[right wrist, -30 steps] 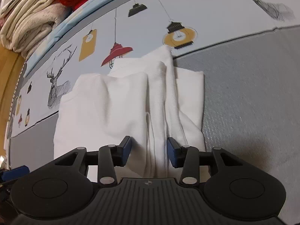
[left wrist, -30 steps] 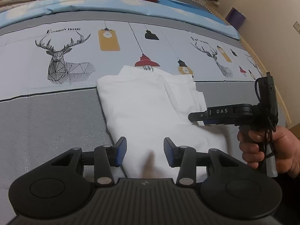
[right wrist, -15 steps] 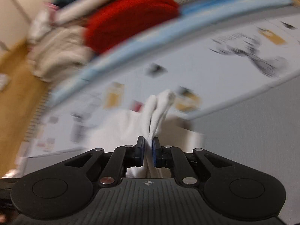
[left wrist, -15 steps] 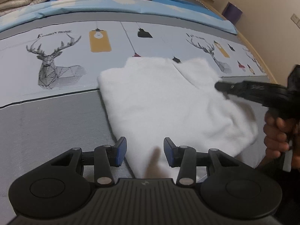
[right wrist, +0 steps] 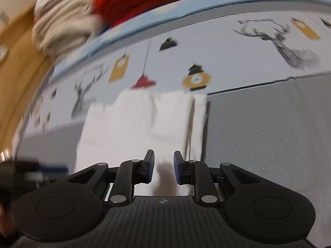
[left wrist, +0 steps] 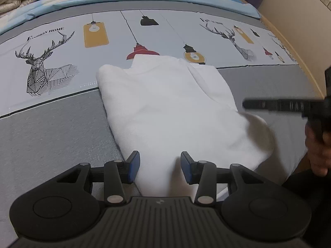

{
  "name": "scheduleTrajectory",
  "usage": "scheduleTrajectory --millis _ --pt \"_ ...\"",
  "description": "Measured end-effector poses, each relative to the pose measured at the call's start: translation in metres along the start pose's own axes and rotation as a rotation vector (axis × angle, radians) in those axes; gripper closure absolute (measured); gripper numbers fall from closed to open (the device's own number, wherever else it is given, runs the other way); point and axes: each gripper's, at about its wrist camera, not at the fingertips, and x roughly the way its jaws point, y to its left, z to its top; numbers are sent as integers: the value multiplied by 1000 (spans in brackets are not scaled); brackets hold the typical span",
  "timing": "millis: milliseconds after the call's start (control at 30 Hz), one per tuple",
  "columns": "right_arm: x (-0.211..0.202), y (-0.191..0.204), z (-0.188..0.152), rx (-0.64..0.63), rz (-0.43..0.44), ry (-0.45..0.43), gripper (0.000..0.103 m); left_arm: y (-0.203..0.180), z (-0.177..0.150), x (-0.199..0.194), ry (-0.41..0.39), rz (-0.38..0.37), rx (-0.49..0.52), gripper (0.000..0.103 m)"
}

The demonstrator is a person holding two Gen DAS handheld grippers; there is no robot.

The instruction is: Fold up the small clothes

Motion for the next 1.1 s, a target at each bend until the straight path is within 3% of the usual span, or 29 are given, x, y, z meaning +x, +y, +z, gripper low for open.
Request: scheduleTrajectory --millis 100,167,300,467,533,700,867,967,1100 --pt "12 12 -12 -147 -101 82 82 -6 3 3 -2 -11 -1 56" --pt "22 15 -21 -226 -171 139 67 -9 2 11 15 -19 4 56" --pt "24 19 -23 -253 -188 136 65 -14 -8 38 97 54 80 53" --pt "23 23 -26 -318 -219 134 62 -24 -15 36 98 70 190 47" --pt "18 21 -20 -273 -198 120 62 -16 -17 31 74 34 163 45" --pt "-2 -3 12 -26 -97 -56 61 34 -6 15 -38 -60 -85 40" --pt "19 -15 31 135 -121 -104 60 72 7 18 -70 -79 -295 40" --pt "39 -19 38 178 -160 -81 60 80 16 24 -49 -80 -324 40" --pt "59 -21 42 206 -168 -61 61 77 20 27 -38 -75 -291 40"
